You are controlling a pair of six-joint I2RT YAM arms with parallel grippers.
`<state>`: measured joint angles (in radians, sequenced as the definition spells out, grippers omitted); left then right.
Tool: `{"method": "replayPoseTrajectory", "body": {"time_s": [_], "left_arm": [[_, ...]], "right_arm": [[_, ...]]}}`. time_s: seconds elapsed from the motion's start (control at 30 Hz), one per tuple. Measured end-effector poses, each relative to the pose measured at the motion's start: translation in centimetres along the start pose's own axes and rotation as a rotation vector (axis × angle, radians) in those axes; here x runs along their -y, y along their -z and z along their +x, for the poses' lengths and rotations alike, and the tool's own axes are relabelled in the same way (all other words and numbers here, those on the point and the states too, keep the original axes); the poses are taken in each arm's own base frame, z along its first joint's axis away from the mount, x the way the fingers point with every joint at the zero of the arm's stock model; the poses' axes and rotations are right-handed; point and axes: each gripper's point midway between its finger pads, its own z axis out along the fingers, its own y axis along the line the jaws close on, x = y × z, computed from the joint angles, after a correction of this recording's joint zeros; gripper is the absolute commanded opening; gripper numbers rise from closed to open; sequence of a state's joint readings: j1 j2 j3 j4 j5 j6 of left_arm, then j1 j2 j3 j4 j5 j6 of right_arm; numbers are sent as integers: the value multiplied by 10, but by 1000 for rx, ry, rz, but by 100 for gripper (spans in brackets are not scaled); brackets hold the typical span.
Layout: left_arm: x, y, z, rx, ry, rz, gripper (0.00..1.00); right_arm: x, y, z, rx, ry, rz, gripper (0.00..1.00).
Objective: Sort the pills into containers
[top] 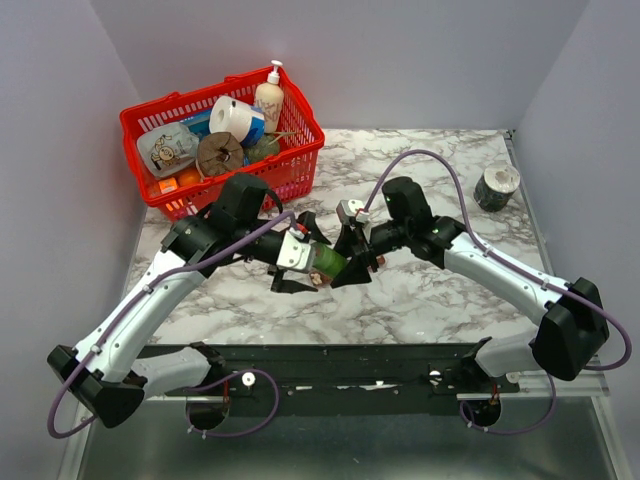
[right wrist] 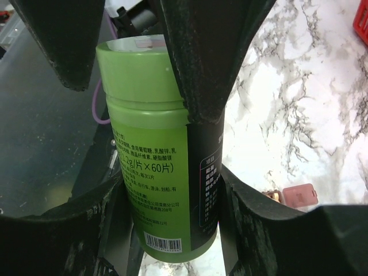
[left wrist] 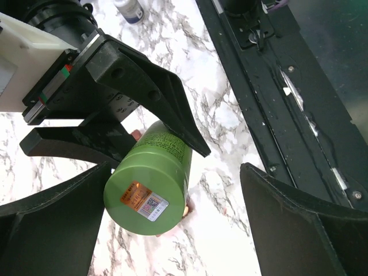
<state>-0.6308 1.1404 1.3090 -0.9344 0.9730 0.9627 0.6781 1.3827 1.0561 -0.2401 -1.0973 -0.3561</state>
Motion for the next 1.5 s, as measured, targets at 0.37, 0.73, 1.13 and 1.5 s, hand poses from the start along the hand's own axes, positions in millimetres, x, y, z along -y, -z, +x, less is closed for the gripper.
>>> {"method": "replayPoseTrajectory", "body": {"time_s": [0.37,0.73,1.13,1.5], "left_arm": [[-2,29,-31,116,106,-310,99],[-23,19,-17,146,357,-397,99],[-28,3,5,92,484,-353,82],[-23,0,15,29,539,-315,0]], "right_arm": [[11,4,0,-4,25,46,1],[8,4,5,-1,60,19,1],[5,3,6,5,78,0,1],[6,3,8,0,69,3,49]]}}
